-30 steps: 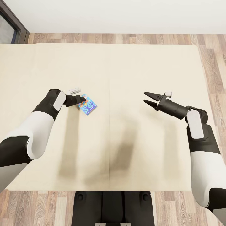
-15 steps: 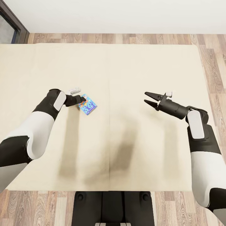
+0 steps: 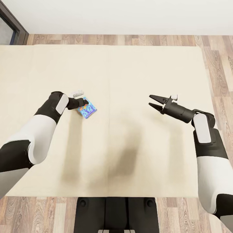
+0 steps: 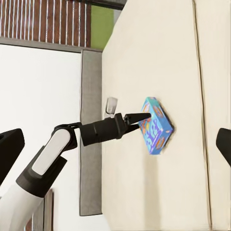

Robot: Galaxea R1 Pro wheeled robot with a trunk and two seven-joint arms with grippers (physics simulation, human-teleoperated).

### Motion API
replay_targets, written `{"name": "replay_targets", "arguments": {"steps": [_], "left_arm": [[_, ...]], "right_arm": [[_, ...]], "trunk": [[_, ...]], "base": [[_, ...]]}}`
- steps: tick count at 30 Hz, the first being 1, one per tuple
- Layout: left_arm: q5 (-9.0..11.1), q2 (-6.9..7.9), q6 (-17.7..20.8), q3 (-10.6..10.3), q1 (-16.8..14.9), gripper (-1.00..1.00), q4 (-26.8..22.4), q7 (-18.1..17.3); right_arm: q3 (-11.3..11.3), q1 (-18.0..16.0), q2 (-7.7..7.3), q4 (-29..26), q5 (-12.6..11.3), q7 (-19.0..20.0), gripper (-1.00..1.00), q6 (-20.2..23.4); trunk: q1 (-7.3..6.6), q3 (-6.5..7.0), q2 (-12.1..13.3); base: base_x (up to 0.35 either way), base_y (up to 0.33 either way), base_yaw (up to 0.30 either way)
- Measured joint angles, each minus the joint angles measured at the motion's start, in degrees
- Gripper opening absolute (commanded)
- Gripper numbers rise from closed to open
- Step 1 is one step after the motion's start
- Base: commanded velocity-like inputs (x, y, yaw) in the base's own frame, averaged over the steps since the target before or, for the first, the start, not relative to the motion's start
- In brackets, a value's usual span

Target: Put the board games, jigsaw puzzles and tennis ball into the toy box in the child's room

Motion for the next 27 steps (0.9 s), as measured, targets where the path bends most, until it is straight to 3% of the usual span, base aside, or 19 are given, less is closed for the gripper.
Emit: {"name": "replay_targets", "arguments": {"steps": [22, 27], "left_arm": [[0.5, -0.24, 0.0, -0.3, 0.0, 1.00, 0.2, 0.0], [0.5, -0.25, 0.0, -0.3, 0.0, 1.00, 0.1, -0.1]], "right_arm": [[0.0, 0.0, -0.12, 0.0, -0.1, 0.0, 1.00, 0.0], [0.0, 0.0, -0.17, 0.0, -0.1, 0.0, 1.00, 0.0]], "trunk": [[0.02, -0.01, 0.0], [0.02, -0.01, 0.0]], "base": [[0.000, -0.243, 0.000], [0.000, -0.074, 0.000]]}}
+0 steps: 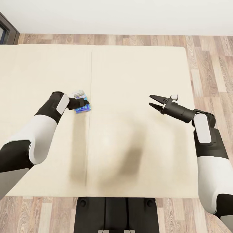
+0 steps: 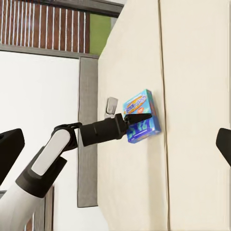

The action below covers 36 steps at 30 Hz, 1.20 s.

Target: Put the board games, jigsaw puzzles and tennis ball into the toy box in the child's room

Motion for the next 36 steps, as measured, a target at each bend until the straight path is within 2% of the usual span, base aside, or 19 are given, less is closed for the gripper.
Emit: {"name": "replay_targets", "arguments": {"steps": [13, 19, 28, 36], "left_arm": [[0.0, -0.01, 0.1, 0.0, 0.0, 1.00, -0.9, 0.0], [-0.1, -0.01, 0.2, 0.0, 0.0, 1.00, -0.9, 0.0], [-0.2, -0.06, 0.2, 0.0, 0.0, 1.00, -0.9, 0.1], [-0.1, -0.09, 0.2, -0.1, 0.0, 1.00, -0.9, 0.0]], "right_arm": [[0.0, 0.0, -0.03, 0.0, 0.0, 0.0, 1.00, 0.0], [0.1, 0.0, 0.02, 0.0, 0.0, 0.0, 1.00, 0.0], [0.0, 0.0, -0.03, 0.0, 0.0, 0.0, 1.00, 0.0], [0.1, 0.0, -0.04, 0.0, 0.0, 0.0, 1.00, 0.0]], "trunk": [[0.00, 0.00, 0.0], [0.00, 0.00, 0.0], [0.00, 0.00, 0.0], [0.00, 0.00, 0.0]], "base": [[0.000, -0.017, 0.000], [0.000, -0.213, 0.000], [0.000, -0.080, 0.000], [0.000, -0.227, 0.000]]}}
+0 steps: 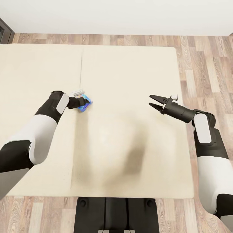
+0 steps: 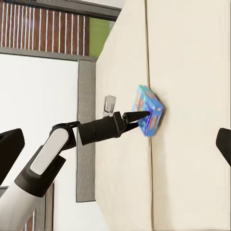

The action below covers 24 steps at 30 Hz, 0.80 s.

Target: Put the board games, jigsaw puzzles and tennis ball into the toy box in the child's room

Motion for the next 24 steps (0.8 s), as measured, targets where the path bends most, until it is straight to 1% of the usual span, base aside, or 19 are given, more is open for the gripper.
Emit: {"name": "replay_targets", "arguments": {"steps": [11, 18, 24], "left_arm": [[0.0, -0.51, 0.0, 0.0, 0.0, 1.00, 0.0, 0.1], [0.0, -0.61, 0.0, 0.0, 0.0, 1.00, 0.0, 0.2], [0.0, -0.59, 0.1, 0.0, 0.0, 1.00, -0.1, 0.1]], "right_arm": [[0.0, 0.0, 0.00, 0.0, 0.0, 0.0, 1.00, 0.0], [-0.1, 0.0, -0.07, 0.0, 0.0, 0.0, 1.00, 0.0], [-0.1, 0.0, -0.13, 0.0, 0.1, 0.0, 1.00, 0.0]], "trunk": [[0.00, 0.00, 0.0], [0.00, 0.00, 0.0], [0.00, 0.00, 0.0]], "base": [[0.000, -0.189, 0.000], [0.000, -0.099, 0.000], [0.000, -0.020, 0.000]]}}
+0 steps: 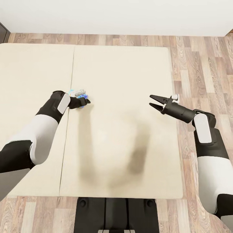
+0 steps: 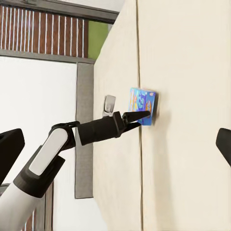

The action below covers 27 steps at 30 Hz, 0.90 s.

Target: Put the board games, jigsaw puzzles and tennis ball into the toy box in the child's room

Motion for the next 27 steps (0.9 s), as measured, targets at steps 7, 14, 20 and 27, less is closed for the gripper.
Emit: {"name": "replay_targets", "arguments": {"steps": [7, 14, 20, 27], "left_arm": [[0.0, 0.10, 0.0, 0.1, 0.0, 1.00, 0.0, -0.1], [0.0, 0.14, 0.1, 0.1, 0.0, 1.00, 0.0, -0.1], [0.0, 0.27, 0.1, 0.1, 0.0, 1.00, 0.0, -0.1], [-0.2, 0.68, 0.3, 0.1, 0.0, 1.00, -0.5, -0.1]], "right_arm": [[-0.1, 0.0, 0.03, 0.0, 0.0, 0.0, 1.00, 0.0], [-0.1, 0.0, -0.04, 0.0, 0.0, 0.0, 1.00, 0.0], [-0.1, 0.0, -0.05, 0.0, 0.0, 0.0, 1.00, 0.0], [-0.1, 0.0, -0.05, 0.0, 0.0, 0.0, 1.00, 0.0]], "trunk": [[0.00, 0.10, 0.0], [0.00, 0.28, 0.0], [0.00, 0.29, 0.0], [0.00, 0.29, 0.0]], "base": [[0.000, -0.001, 0.000], [0.000, 0.000, 0.000], [0.000, 0.000, 0.000], [0.000, 0.000, 0.000]]}}
